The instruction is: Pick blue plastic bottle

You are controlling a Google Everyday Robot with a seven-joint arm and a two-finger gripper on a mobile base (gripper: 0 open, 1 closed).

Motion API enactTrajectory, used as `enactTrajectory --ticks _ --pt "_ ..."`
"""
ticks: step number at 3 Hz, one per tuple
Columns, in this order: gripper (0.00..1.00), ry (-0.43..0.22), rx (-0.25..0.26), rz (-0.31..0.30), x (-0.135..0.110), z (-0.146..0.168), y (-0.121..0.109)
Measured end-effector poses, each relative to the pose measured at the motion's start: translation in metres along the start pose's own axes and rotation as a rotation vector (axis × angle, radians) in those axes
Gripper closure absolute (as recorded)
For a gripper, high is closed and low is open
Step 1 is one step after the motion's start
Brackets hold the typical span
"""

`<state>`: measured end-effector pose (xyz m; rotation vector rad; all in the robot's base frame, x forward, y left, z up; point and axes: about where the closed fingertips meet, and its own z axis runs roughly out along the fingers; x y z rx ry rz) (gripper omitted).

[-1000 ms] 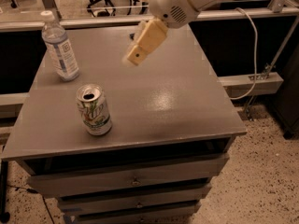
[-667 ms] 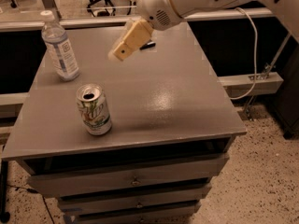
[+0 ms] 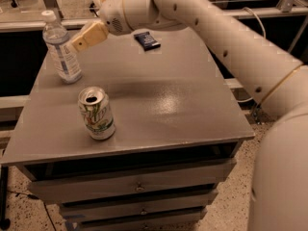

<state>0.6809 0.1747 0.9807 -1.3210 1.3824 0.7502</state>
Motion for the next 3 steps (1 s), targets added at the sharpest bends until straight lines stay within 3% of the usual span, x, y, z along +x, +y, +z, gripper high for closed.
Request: enactTrajectory --ticks 1,3 --pt "0.0 -0.046 -0.03 0.044 0.01 0.049 -0.012" --pt "0.0 -0.008 -0.117 0.072 0.027 0.094 0.006"
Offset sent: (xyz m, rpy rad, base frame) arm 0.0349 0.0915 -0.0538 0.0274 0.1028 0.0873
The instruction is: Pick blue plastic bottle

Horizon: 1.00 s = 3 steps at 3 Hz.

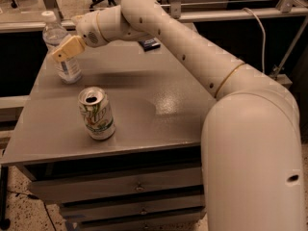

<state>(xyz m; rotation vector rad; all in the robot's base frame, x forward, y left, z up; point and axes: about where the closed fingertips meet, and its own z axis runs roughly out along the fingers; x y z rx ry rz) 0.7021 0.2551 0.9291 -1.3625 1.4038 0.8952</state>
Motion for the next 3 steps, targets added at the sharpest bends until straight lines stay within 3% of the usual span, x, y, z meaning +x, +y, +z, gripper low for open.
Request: enactTrajectory --ticks 2,3 --pt "0.34 0.003 -0.062 0.022 0.007 0.012 0.028" --pt "0.57 -0.015 -0.057 0.021 0.005 0.006 0.034"
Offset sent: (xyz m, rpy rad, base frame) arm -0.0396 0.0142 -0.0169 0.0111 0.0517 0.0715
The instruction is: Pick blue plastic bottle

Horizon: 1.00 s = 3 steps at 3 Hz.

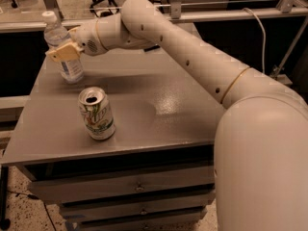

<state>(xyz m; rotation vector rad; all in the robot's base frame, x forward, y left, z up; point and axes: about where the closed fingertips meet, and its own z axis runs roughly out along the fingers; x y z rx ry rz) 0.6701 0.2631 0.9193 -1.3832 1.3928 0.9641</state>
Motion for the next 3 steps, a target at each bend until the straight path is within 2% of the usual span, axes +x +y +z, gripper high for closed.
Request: enactTrajectory --ticks 1,2,3 --pt "0.81 -0.084 0.062 -0.031 -0.025 -0.032 0.0" --pt "1.0 -0.195 0.152 -0.05 -0.048 -0.083 -0.01" --pt "1.0 -0.208 0.168 -0.054 -0.05 -0.095 -0.011"
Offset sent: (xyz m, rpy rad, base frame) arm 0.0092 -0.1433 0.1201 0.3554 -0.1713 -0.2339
